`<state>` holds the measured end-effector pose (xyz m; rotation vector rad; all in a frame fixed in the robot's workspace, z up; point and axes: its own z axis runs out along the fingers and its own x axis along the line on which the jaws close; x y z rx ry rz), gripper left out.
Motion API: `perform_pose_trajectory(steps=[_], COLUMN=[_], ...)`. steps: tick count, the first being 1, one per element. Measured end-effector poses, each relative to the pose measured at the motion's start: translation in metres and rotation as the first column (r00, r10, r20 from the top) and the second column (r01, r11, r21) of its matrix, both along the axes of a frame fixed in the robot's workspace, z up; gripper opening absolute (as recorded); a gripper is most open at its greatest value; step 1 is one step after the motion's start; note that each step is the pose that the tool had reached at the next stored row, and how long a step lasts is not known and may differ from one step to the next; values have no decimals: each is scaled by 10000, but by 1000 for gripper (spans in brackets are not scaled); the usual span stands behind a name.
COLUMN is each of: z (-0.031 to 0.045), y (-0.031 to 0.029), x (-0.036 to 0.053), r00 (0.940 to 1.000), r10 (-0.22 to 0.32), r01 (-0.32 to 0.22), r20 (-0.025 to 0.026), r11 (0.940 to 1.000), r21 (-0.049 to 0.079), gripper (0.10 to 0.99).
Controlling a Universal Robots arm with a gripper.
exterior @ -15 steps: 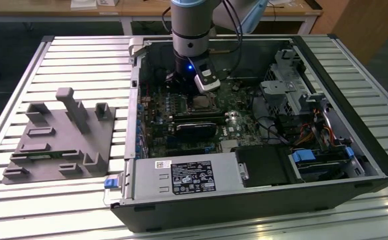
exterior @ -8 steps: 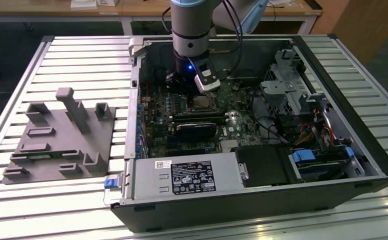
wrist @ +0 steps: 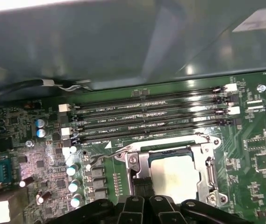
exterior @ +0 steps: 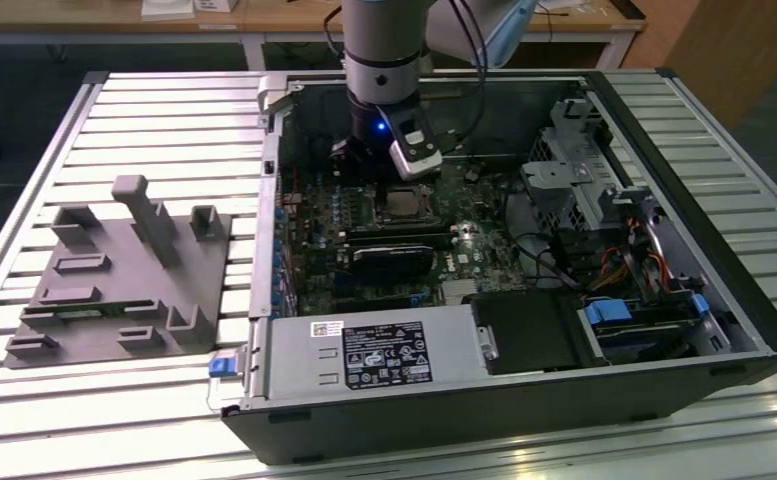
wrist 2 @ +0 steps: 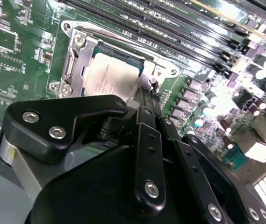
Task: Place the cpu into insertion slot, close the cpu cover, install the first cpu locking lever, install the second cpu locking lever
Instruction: 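Close the cpu cover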
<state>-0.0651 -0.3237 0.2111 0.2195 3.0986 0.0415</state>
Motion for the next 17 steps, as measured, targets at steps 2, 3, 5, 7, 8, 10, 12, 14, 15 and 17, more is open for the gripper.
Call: perform_pose_trajectory(steps=[2,3,5,7,8,10,12,14,15,17], z=[41,52,54,54,54,55,55,55,55,55], y=[0,0,0,0,0,0,0,1,1,2], x=[0,0,0,0,0,3,30,72,93,142], r00=[10000,10000,10000,10000,10000,10000,10000,10000,10000,10000], r10=[0,1,1,1,1,1,1,-1,0,1], r01=[0,-1,-1,-1,-1,-1,-1,1,0,-1], r20=[1,0,2,2,2,1,0,1,1,1], r11=[10000,10000,10000,10000,10000,10000,10000,10000,10000,10000], r21=[0,-1,1,1,0,-1,-2,0,-1,-1], gripper=[106,106,106,106,106,106,106,106,106,106])
